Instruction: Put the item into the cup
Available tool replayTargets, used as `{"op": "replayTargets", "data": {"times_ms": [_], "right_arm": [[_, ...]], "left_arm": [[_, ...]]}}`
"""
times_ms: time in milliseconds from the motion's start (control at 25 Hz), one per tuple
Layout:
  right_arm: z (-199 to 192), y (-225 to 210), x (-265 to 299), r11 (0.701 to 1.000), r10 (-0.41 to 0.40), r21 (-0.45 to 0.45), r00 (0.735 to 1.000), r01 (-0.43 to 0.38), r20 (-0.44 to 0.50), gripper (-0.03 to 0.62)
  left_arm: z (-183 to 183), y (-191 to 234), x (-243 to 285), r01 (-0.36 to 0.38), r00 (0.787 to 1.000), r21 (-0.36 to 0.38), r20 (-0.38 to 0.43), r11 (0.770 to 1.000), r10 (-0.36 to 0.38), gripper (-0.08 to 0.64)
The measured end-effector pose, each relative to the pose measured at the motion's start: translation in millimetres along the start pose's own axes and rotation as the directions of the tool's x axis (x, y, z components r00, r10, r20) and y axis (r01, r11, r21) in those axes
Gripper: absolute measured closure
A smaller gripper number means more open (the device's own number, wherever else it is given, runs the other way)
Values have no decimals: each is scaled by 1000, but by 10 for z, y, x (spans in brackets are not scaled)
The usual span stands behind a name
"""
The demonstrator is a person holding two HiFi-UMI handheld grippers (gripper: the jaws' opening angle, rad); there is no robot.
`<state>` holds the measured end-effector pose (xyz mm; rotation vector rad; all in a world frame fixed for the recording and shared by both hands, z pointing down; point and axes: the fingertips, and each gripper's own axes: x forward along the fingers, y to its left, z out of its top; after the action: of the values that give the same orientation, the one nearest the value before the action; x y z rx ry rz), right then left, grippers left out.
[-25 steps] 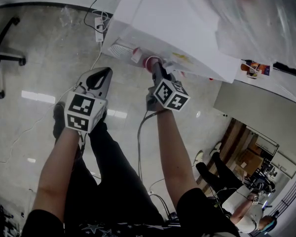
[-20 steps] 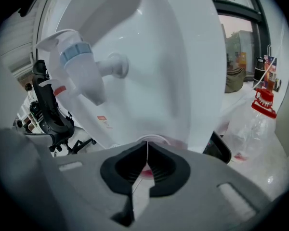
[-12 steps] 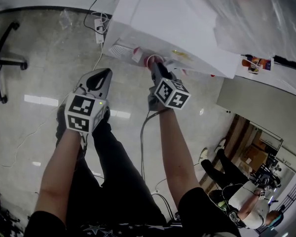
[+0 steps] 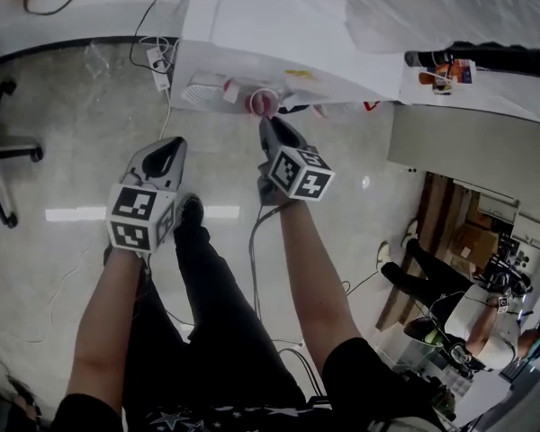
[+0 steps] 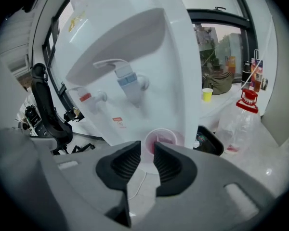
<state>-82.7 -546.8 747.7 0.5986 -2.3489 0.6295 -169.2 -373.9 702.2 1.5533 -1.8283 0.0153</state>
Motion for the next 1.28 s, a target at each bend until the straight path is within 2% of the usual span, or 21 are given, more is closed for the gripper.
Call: {"op": "replayTargets", "data": {"times_ms": [160, 280, 440, 680, 840, 880, 920, 1160, 1280], "right_arm": [[-12, 219, -238, 998, -19, 53, 1000, 17, 25, 508], [-6, 482, -443, 997, -20, 71, 999, 18, 32, 514], [120, 863, -690, 999, -17, 49, 997, 14, 70, 516], [281, 1219, -1143, 995, -56, 86, 988, 44, 141, 518], [259, 1454, -1494, 986, -98, 150, 978, 71, 185, 530], [229, 1525, -1586, 984, -109, 163, 975, 78, 191, 569], [191, 1601, -1674, 982, -118, 171, 974, 85, 194, 577], [-18, 1985, -2218, 967, -171, 221, 963, 124, 208, 578], [-140, 2052, -2507, 949, -213, 278, 952, 148, 220, 578]], "left_arm": [[114, 35, -362, 16, 1000, -32, -7, 999, -16, 551], [193, 52, -617, 30, 999, -11, -29, 999, -31, 551], [361, 77, -899, 58, 998, -4, -22, 998, -58, 551], [572, -57, -1252, 139, 990, 52, -34, 989, -138, 551], [694, -145, -1527, 197, 980, 91, -45, 976, -193, 551], [717, -161, -1607, 210, 977, 97, -48, 973, -206, 551], [738, -176, -1687, 222, 975, 103, -51, 969, -218, 551], [736, -334, -2020, 325, 944, 158, -111, 932, -310, 551], [701, -434, -2112, 361, 930, 176, -145, 916, -339, 551]]}}
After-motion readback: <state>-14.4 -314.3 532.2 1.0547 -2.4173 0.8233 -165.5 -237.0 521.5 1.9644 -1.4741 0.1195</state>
